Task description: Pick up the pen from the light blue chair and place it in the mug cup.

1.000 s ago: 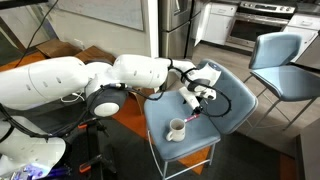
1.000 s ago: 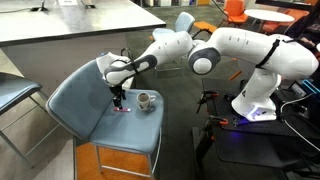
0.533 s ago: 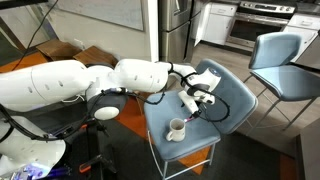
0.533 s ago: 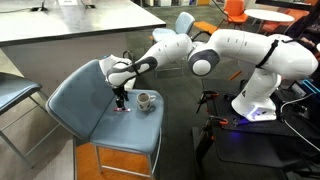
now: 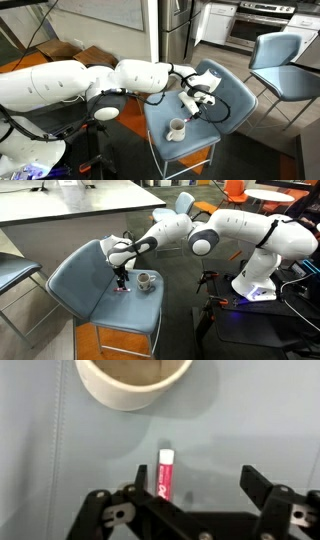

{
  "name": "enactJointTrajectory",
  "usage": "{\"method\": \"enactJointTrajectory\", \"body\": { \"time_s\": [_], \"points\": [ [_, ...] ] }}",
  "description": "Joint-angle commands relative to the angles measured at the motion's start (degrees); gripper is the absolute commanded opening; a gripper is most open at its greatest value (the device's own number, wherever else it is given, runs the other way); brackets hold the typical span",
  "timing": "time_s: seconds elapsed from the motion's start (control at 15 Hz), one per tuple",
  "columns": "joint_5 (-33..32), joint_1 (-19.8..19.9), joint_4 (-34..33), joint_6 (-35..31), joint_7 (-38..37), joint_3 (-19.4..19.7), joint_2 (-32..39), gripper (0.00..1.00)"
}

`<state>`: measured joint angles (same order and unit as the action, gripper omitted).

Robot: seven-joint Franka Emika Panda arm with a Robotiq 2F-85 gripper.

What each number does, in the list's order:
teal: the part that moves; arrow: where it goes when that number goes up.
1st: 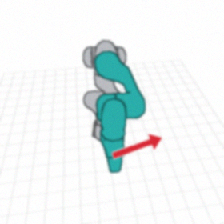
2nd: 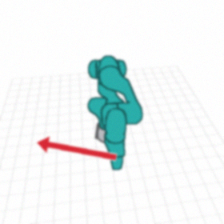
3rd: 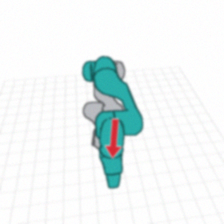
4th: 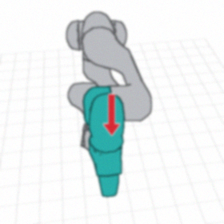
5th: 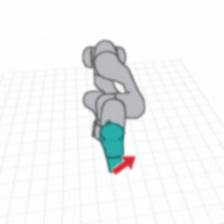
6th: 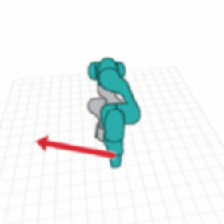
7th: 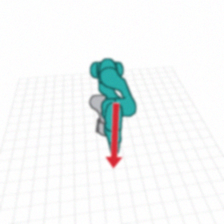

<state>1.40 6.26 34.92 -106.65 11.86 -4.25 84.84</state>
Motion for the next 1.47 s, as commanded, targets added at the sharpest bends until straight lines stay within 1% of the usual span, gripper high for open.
{"method": "enactJointTrajectory", "body": {
  "time_s": [0.0,0.13,0.47,0.53,0.8,0.93,1.2,1.4],
  "points": [
    [0.76,-0.26,-0.28,0.25,0.18,0.72,0.00,1.00],
    [0.28,-0.78,-0.71,1.91,-0.66,1.26,0.00,1.00],
    [0.25,-1.56,0.15,-0.32,-0.96,1.46,0.00,1.00],
    [-0.07,-1.83,0.52,-1.03,-2.09,2.07,0.00,1.00],
    [-1.06,-1.89,2.43,-5.60,-2.37,3.69,0.09,1.00],
    [-1.37,-1.66,3.63,-8.76,-1.13,3.88,0.19,1.00],
    [-1.82,-1.85,4.58,-12.80,-0.65,3.96,0.38,1.00],
    [-1.78,-2.11,4.64,-14.40,-0.57,3.76,0.39,1.00]
  ]
}}
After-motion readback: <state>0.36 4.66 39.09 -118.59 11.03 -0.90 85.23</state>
